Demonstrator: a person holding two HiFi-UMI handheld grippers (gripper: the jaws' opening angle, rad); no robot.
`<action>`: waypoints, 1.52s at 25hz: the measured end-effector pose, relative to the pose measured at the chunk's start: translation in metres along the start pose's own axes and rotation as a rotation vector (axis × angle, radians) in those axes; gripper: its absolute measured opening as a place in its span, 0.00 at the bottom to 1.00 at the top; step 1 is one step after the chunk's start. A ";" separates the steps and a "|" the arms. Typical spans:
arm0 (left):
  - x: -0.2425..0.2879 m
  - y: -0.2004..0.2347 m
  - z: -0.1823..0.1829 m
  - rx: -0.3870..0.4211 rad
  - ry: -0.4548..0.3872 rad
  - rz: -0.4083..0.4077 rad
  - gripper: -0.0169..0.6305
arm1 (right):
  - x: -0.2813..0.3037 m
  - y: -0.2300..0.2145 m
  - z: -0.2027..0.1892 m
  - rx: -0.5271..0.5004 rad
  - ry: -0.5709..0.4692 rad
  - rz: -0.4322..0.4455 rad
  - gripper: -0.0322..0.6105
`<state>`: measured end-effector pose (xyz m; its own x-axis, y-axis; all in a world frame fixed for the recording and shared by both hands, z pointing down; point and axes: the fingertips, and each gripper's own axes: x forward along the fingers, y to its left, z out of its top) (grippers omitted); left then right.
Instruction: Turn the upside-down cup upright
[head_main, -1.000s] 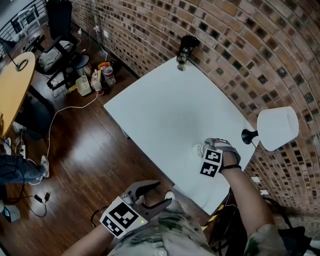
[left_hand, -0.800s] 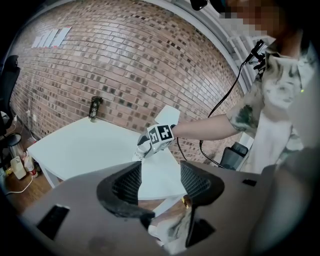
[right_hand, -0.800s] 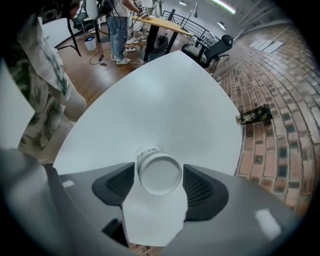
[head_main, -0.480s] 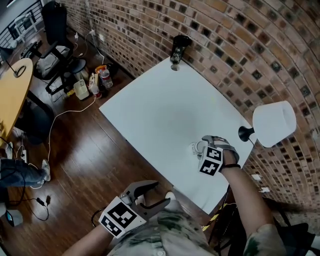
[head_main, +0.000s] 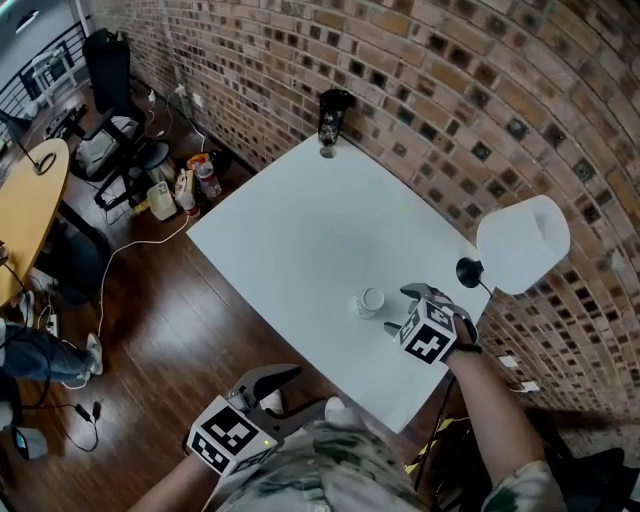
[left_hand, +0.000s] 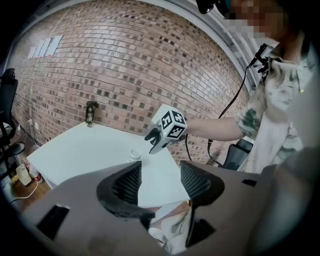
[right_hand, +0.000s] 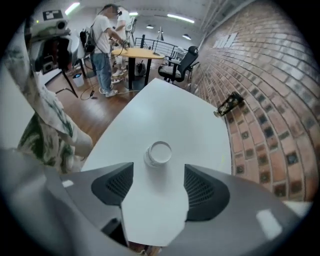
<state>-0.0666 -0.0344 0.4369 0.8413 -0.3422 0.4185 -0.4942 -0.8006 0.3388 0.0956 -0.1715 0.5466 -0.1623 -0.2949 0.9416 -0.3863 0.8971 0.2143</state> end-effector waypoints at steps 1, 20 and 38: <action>0.001 -0.006 0.002 -0.005 -0.006 0.012 0.41 | -0.009 0.004 -0.006 0.036 -0.027 0.010 0.54; -0.029 -0.126 -0.020 -0.061 -0.019 0.313 0.41 | -0.138 0.153 -0.077 0.537 -0.575 0.383 0.53; -0.047 -0.335 -0.091 -0.043 -0.095 0.152 0.40 | -0.288 0.350 -0.186 0.630 -0.740 0.264 0.54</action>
<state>0.0398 0.2950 0.3808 0.7723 -0.5038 0.3869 -0.6241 -0.7154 0.3143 0.1758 0.2884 0.3986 -0.7522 -0.4340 0.4958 -0.6317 0.6889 -0.3554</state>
